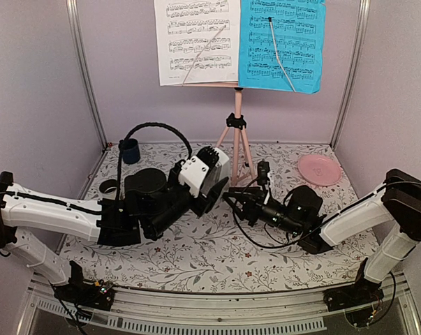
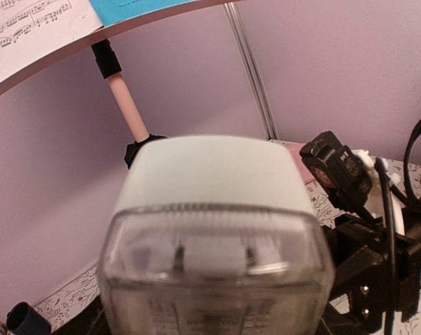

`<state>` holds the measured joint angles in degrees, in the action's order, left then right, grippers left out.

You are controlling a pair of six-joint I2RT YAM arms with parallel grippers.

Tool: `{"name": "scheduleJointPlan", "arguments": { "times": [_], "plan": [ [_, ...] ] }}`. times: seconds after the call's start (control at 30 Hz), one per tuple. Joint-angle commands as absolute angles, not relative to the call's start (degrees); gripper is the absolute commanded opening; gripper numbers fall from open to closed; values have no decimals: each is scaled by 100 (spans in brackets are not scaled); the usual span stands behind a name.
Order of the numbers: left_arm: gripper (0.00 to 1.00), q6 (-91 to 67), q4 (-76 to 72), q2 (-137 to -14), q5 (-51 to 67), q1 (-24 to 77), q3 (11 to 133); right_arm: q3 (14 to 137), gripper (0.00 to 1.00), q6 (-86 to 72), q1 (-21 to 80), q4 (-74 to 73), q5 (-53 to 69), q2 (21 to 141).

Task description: Set up the instrument practice props

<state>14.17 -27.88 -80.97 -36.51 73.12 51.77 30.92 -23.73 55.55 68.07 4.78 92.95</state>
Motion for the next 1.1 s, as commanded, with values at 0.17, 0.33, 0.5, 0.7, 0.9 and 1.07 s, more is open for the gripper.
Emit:
{"name": "scheduleJointPlan", "arguments": {
  "times": [0.17, 0.33, 0.5, 0.7, 0.9, 1.07],
  "plan": [
    [11, 1534, -3296, -7973, -3593, 7400, 5379, 3281, 28, -2401, 5702, 6242, 103, 9199],
    [11, 1537, -3285, -8009, -3602, 7395, 5394, 3319, 34, -2423, 5725, 6056, 179, 9178],
    [10, 1535, -3287, -8046, -3602, 7395, 5413, 3322, 39, -2441, 5820, 6057, 176, 9168],
    [10, 1550, -3278, -8036, -3601, 7400, 5415, 3291, 42, -2459, 5859, 6039, 143, 9094],
    [10, 1546, -3285, -8029, -3592, 7400, 5423, 3285, 31, -2413, 5860, 5923, -77, 9112],
    [10, 1538, -3303, -7993, -3599, 7396, 5415, 3303, 23, -2525, 5862, 5766, -306, 9141]
  ]
}}
